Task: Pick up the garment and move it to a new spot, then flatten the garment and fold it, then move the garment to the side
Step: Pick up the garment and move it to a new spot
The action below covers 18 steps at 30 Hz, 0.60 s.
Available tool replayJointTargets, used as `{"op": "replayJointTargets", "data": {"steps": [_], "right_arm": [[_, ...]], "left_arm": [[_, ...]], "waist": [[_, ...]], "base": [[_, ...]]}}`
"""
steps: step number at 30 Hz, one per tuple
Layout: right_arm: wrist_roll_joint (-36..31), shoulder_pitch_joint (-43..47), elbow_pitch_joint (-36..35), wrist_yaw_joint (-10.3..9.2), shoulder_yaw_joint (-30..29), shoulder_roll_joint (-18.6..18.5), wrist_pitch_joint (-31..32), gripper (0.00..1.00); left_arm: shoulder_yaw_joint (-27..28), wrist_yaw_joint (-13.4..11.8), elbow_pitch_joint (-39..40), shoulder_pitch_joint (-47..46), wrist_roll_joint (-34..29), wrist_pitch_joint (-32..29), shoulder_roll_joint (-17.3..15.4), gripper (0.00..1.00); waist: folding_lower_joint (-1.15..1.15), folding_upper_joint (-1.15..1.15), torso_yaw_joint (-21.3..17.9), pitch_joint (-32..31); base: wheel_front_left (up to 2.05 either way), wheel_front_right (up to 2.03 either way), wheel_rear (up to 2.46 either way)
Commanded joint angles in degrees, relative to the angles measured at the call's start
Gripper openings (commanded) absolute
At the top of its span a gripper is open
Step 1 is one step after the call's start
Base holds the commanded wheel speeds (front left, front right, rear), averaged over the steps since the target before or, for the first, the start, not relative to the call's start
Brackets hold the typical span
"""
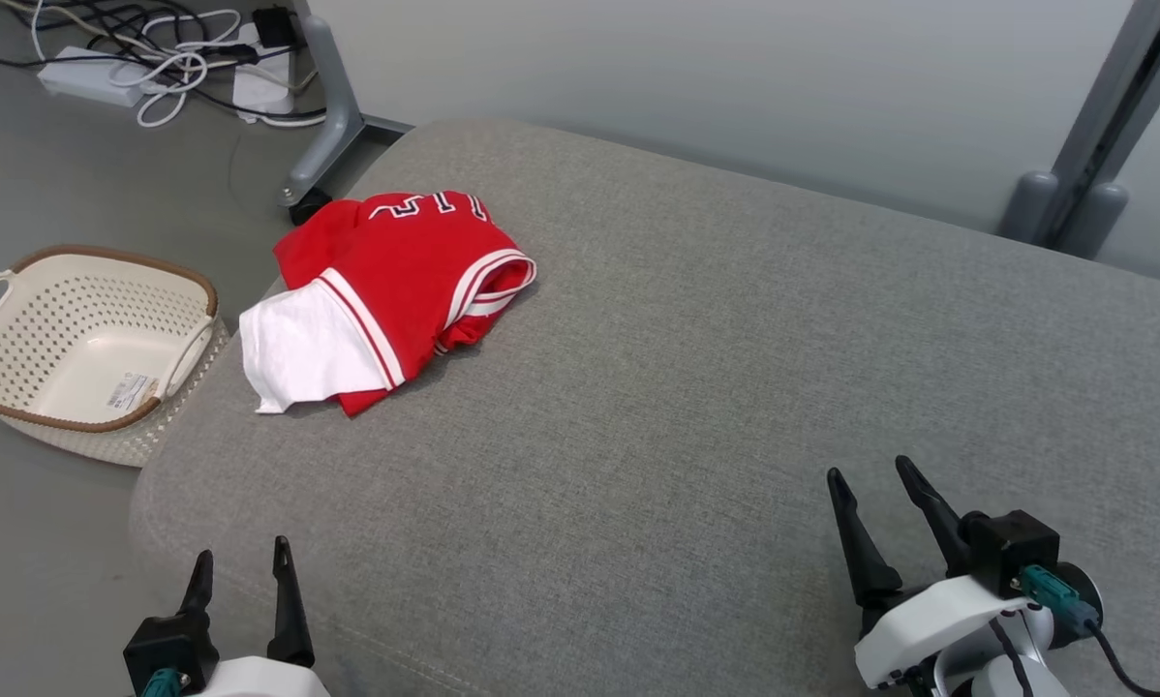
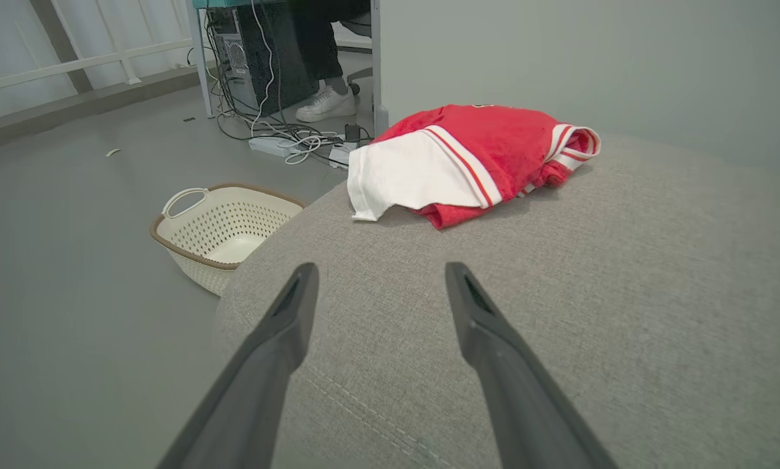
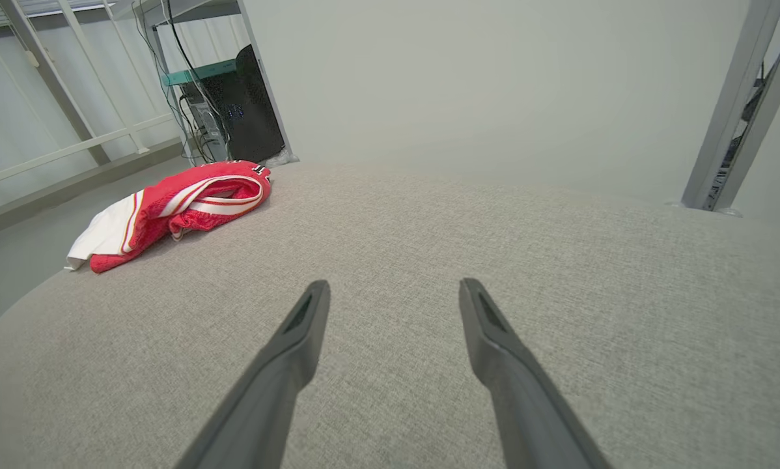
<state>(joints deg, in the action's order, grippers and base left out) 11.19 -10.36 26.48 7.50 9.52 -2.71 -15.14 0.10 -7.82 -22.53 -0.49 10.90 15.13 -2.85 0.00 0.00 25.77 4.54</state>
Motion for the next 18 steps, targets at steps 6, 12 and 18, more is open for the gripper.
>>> {"op": "replayJointTargets", "data": {"steps": [6,12,18], "right_arm": [[-0.6,-1.6,-0.4,-0.02,1.4,-0.4,0.0,1.0],[-1.9,-4.1,-1.9,-0.02,2.5,-1.1,0.0,1.0],[-1.5,-6.7,-5.1,-0.02,5.2,-3.0,0.0,1.0]], "left_arm": [[0.6,1.7,-0.7,-2.4,2.7,0.0,-0.2,1.0],[2.4,3.6,-4.2,-9.0,3.6,0.0,-0.1,1.0],[5.8,5.3,-12.7,-19.2,2.1,0.0,-1.5,1.0]], "waist": [[0.0,0.0,0.2,3.2],[0.0,0.0,-3.5,7.9],[0.0,0.0,-8.0,13.1]], "base": [[0.0,0.0,0.0],[0.0,0.0,0.0],[0.0,0.0,0.0]]}}
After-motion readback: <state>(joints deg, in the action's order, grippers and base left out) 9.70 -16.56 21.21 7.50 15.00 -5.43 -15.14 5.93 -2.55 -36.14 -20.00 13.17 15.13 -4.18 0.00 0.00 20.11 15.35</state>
